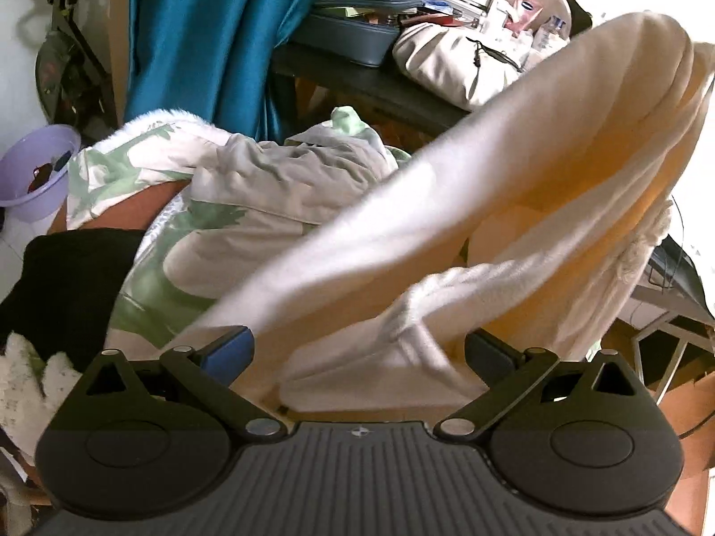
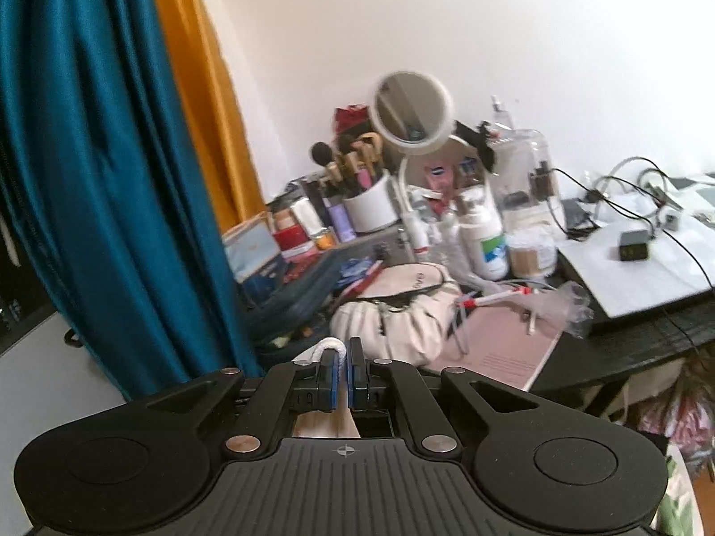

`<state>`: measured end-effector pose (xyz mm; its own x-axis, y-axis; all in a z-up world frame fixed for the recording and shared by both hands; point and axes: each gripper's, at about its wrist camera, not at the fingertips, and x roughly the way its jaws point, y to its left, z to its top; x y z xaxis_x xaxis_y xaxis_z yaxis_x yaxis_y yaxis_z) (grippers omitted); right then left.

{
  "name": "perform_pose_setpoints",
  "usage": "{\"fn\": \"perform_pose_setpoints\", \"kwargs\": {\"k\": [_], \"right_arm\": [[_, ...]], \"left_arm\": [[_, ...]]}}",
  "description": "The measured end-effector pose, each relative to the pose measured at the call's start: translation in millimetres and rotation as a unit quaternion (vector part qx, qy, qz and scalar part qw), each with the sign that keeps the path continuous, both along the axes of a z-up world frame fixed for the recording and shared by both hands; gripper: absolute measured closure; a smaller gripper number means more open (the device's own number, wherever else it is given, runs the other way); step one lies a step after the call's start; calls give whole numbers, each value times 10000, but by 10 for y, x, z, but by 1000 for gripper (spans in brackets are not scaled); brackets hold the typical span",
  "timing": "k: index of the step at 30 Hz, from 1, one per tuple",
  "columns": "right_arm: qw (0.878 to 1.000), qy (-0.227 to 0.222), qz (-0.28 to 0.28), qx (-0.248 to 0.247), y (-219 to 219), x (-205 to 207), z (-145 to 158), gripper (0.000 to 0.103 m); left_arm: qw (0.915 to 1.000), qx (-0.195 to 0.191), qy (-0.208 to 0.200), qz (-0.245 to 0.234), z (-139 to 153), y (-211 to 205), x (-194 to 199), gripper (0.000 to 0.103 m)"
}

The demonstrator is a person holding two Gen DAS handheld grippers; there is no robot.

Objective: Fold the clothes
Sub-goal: 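Lift the cream shirt off the pile with the right gripper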

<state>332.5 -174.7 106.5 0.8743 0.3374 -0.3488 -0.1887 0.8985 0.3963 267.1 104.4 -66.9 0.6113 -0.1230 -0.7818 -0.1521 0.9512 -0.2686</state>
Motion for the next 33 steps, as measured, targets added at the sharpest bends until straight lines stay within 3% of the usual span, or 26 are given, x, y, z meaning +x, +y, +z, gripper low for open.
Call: {"fn": "perform_pose_setpoints", "kwargs": {"k": [4, 7, 9, 10, 13, 14, 15, 16, 19, 22, 26, 30, 33], "right_arm": [[10000, 13, -22, 44, -87, -34, -29, 100], [10000, 18, 53, 46, -94, -69, -35, 100], [9999, -14, 106, 17, -85, -107, -24, 100], [9999, -27, 130, 1, -82, -125, -21, 100], [9998, 49, 167, -78, -78, -131, -57, 99], [9996, 117, 200, -130, -72, -115, -96, 99], [9993, 180, 235, -207, -62, -99, -137, 99], [9988, 233, 263, -349, -39, -84, -188, 98], [9973, 488, 158, -534, -12, -20, -352, 97], [9953, 810, 114, -521, -28, 87, -500, 97], [9894, 1308, 276, -565, 4, 237, -746, 85], [9855, 1432, 515, -749, 119, 282, -1008, 84], [9796, 1476, 807, -1103, 295, 343, -1189, 81]], "left_arm": [[9994, 211, 272, 1, -133, 27, -55, 1], [9981, 276, 427, 339, -152, 81, -27, 1], [9952, 616, 463, 611, -135, 62, 12, 1], [9929, 883, 466, 649, -143, 32, 49, 8], [9857, 1566, 375, 488, -204, -60, 163, 59], [9856, 1566, 404, 494, -224, -57, 183, 67], [9875, 1423, 434, 526, -228, -28, 187, 90], [9895, 1275, 382, 562, -197, 6, 165, 95], [9860, 1497, -126, 728, 39, 98, 28, 95], [9830, 1474, -605, 911, 314, 249, -123, 96], [9772, 1442, -1033, 1169, 626, 327, -313, 96], [9728, 1702, -1296, 887, 783, 205, -438, 96], [9742, 1661, -1338, 733, 853, 110, -548, 96]]}}
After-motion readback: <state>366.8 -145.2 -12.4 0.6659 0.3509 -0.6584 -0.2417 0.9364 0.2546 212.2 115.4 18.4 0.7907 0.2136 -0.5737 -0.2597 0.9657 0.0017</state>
